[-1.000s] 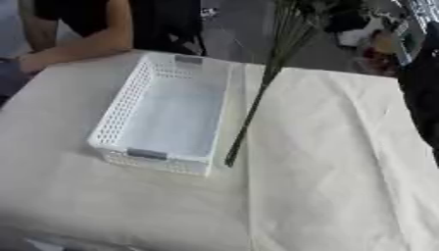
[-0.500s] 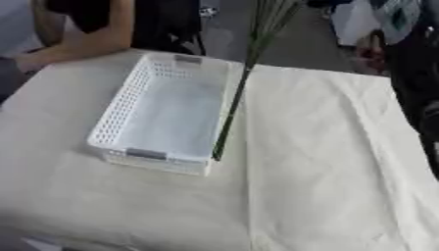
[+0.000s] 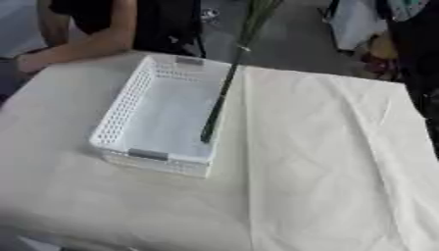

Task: Pick up objects on the table and place them in the box.

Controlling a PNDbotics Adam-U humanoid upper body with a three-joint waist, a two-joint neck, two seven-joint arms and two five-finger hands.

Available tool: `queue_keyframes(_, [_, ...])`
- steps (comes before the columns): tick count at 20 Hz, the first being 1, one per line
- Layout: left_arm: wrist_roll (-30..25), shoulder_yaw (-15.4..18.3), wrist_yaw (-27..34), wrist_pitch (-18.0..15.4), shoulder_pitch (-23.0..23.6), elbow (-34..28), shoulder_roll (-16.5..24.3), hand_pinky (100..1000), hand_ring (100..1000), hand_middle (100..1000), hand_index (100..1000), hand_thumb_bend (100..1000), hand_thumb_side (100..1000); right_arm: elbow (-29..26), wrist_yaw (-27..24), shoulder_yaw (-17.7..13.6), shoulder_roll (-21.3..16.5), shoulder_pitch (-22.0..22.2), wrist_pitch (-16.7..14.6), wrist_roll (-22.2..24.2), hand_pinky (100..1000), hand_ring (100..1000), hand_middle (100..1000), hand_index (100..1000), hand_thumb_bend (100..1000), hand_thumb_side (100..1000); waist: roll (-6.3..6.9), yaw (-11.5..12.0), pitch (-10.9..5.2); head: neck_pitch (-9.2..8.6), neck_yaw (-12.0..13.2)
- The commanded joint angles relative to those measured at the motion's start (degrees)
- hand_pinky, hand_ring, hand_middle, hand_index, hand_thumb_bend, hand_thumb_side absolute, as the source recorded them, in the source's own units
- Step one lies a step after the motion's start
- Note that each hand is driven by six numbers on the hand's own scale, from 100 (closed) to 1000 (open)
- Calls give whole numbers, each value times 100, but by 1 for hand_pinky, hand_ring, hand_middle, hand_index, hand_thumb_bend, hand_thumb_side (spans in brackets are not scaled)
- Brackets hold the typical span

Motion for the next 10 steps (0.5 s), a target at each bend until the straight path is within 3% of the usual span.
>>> queue_keyframes(1, [-9, -9, 12, -14, -123, -31, 83, 477, 508, 619, 684, 141, 868, -125, -97, -91, -165, -235, 96, -33, 100, 100, 100, 259, 100, 100, 12, -9, -77, -8, 48])
queue_keyframes(10, [-74, -75, 65, -20, -213, -33, 37, 477, 508, 620, 683, 140, 867, -7, -291, 80, 211, 22, -210, 84, 100, 100, 100, 268, 100, 100, 30, 128, -45, -8, -95])
